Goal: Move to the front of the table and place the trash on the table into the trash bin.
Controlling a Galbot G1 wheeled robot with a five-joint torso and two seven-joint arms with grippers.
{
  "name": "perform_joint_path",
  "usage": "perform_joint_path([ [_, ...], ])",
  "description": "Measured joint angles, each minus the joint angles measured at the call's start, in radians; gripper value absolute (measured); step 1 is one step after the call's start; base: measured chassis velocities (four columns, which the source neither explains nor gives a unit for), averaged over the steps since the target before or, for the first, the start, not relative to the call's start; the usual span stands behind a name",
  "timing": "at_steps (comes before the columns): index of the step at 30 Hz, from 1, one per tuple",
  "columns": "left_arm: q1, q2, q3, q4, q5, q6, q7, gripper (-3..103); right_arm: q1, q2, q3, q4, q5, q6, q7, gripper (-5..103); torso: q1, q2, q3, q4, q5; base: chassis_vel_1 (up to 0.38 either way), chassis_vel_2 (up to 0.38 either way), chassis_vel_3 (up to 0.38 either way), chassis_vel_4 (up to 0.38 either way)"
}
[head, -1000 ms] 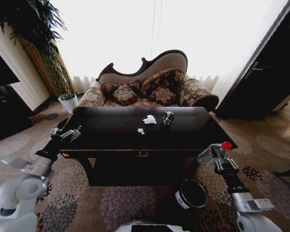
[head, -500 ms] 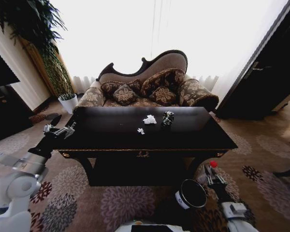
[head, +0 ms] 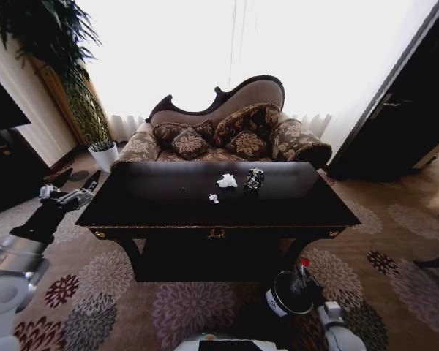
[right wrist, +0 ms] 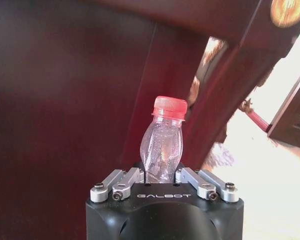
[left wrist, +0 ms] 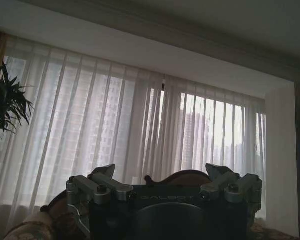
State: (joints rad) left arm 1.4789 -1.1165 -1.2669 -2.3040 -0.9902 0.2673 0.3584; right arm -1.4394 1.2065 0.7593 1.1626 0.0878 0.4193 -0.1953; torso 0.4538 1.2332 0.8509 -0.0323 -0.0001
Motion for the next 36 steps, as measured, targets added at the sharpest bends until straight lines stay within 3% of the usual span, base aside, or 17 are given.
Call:
perform_joint_path([
  [4, 0.009, -0.001, -0.007, -0.01, -0.003, 0.001, 0.0, 100, 0.023, -0.021, -0.005, -0.085, -0.012, 0.024, -0.002, 22, 0.0, 0.0, 0.0, -0.0003, -0.0003, 0.0, 0.0, 0.0, 0.0],
  [9, 0.021, -0.002, -0.015, -0.024, -0.005, 0.002, 0.0, 100, 0.06, -0.033, -0.052, -0.169, 0.054, 0.03, -0.003, 22, 0.0, 0.0, 0.0, -0.0003, 0.0, 0.0, 0.0, 0.0, 0.0],
  [15, 0.044, 0.005, -0.038, -0.032, -0.01, 0.003, 0.0, 100, 0.089, -0.019, -0.092, -0.174, 0.111, 0.017, -0.01, 22, 0.0, 0.0, 0.0, -0.0002, -0.0001, 0.0, 0.0, 0.0, 0.0],
  [28, 0.057, 0.022, -0.091, -0.026, -0.047, 0.005, 0.0, 100, 0.133, -0.037, -0.097, -0.217, 0.077, 0.031, -0.021, 22, 0.0, 0.0, 0.0, -0.0002, -0.0002, 0.0, 0.0, 0.0, 0.0],
  [34, 0.055, 0.035, -0.108, -0.013, -0.06, 0.006, 0.0, 100, 0.138, -0.046, -0.109, -0.217, 0.121, 0.018, -0.023, 21, 0.0, 0.0, 0.0, -0.0002, -0.0001, 0.0, 0.0, 0.0, 0.0],
  [36, 0.055, 0.033, -0.107, -0.013, -0.06, 0.006, 0.0, 100, 0.139, -0.043, -0.113, -0.216, 0.131, 0.013, -0.023, 32, 0.0, 0.0, 0.0, -0.0002, -0.0003, 0.0, 0.0, 0.0, 0.0],
])
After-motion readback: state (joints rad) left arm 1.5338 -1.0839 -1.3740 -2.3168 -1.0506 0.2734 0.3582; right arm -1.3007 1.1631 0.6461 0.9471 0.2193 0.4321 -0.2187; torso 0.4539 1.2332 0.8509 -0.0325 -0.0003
